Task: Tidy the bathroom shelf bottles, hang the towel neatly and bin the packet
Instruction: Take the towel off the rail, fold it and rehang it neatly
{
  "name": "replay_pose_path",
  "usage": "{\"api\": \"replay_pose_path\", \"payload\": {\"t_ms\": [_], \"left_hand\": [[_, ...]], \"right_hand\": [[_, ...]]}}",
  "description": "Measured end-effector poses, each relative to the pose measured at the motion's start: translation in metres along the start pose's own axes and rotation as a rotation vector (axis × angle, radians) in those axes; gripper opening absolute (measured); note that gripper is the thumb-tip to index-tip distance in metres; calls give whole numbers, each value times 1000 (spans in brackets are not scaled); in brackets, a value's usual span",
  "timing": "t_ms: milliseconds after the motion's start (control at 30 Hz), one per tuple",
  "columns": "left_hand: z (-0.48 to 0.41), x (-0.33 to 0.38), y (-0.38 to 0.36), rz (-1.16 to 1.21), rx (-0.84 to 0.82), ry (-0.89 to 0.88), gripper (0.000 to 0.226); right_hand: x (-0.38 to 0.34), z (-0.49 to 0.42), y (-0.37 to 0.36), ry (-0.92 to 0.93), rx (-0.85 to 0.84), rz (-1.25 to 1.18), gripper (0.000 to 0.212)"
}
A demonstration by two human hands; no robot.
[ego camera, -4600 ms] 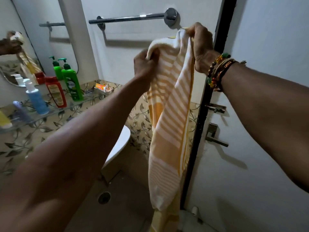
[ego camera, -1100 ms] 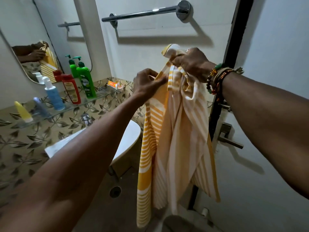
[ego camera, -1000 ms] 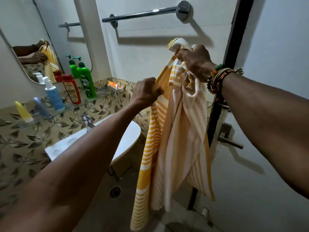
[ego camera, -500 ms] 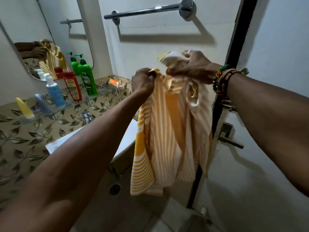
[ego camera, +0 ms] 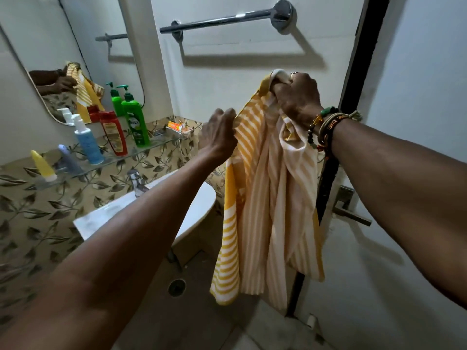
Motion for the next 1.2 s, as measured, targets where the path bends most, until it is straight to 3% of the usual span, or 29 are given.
{"api": "replay_pose_path", "payload": {"t_ms": [133, 267, 433, 533, 667, 767, 833, 967, 1067, 1200], "left_hand": [[11, -46, -14, -16, -86, 305, 19], [5, -58, -6, 272, -34, 548, 24], [-18, -12, 21, 490, 95, 420, 18], [-29, 23, 29, 559, 53, 281, 16], [-33, 36, 29, 468, 10, 136, 14], [-30, 25, 26, 407, 17, 88, 41], [-18, 19, 9, 317, -132, 28, 49], [11, -9, -28, 169, -352, 31, 42], [20, -29, -37, 57, -389, 52, 29], [14, -61, -24, -239, -272, 92, 22]], "right_hand": [[10, -6, 21, -51, 174, 13, 38], [24, -8, 24, -123, 180, -38, 34], [3, 17, -34, -20, -445, -211, 67], [-1, 27, -49, 44, -544, -205, 38], [7, 20, -47, -31, -449, -262, 15], [17, 10, -37, -61, -298, -211, 6], [25, 3, -29, -108, -180, -235, 11], [29, -5, -9, -144, 30, -176, 27], [35, -5, 12, -152, 214, -115, 37], [44, -1, 30, -206, 321, -86, 38]]}}
Point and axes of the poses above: each hand's wrist, its own z-axis away from the middle knuckle, its own y-axis out of the back of the hand, x = y × z, the point moved 10 cm from there along -z, towards the middle knuckle, and after that the axes turned 10 degrees about x, right-handed, at the moved point
